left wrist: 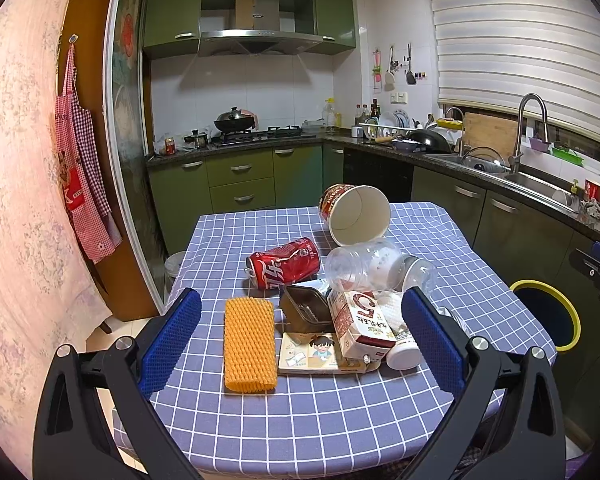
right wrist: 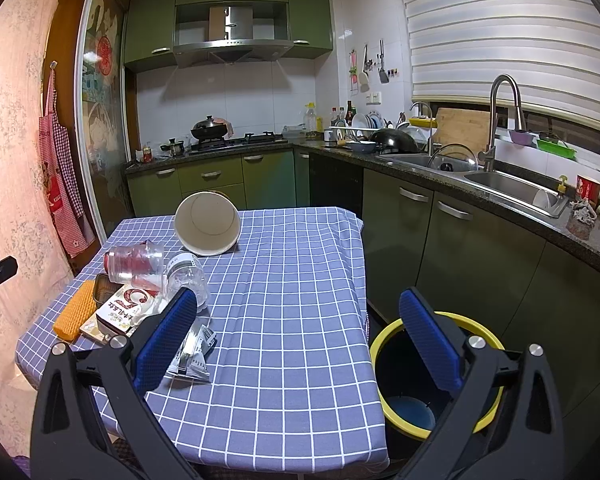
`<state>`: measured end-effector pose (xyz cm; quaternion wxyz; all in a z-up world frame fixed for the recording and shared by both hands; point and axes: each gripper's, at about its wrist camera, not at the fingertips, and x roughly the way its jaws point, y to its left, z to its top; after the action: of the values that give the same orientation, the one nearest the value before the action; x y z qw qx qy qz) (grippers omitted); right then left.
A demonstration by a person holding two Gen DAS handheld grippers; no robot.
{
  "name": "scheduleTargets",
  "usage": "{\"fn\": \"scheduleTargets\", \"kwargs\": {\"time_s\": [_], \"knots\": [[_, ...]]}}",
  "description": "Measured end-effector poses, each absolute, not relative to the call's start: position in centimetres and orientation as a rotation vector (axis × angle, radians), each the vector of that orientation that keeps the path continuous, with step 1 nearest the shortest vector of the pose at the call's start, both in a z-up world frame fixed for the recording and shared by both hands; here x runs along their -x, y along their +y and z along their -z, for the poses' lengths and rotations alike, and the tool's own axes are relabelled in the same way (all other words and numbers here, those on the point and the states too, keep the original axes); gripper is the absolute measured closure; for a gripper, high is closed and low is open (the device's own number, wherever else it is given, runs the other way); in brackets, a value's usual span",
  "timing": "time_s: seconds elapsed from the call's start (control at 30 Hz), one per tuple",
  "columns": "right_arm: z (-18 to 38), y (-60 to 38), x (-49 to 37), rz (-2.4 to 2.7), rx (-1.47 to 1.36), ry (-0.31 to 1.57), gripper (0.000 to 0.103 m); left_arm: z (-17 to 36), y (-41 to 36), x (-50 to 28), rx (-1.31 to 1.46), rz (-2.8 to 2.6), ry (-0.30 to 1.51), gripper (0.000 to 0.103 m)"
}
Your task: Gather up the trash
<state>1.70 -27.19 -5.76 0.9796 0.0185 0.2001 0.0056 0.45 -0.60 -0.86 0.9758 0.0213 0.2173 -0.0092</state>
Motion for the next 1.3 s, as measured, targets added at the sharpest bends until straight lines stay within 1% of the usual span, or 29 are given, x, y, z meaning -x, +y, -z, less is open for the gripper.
{"fn": "scheduleTargets", "kwargs": {"time_s": [1.3], "knots": [[6.6, -26.1, -2.4, -0.013, -0.032, 0.417, 0.007, 1.3, -0.6, -1.5, -0.053, 0.029, 0.46, 0.004]]}}
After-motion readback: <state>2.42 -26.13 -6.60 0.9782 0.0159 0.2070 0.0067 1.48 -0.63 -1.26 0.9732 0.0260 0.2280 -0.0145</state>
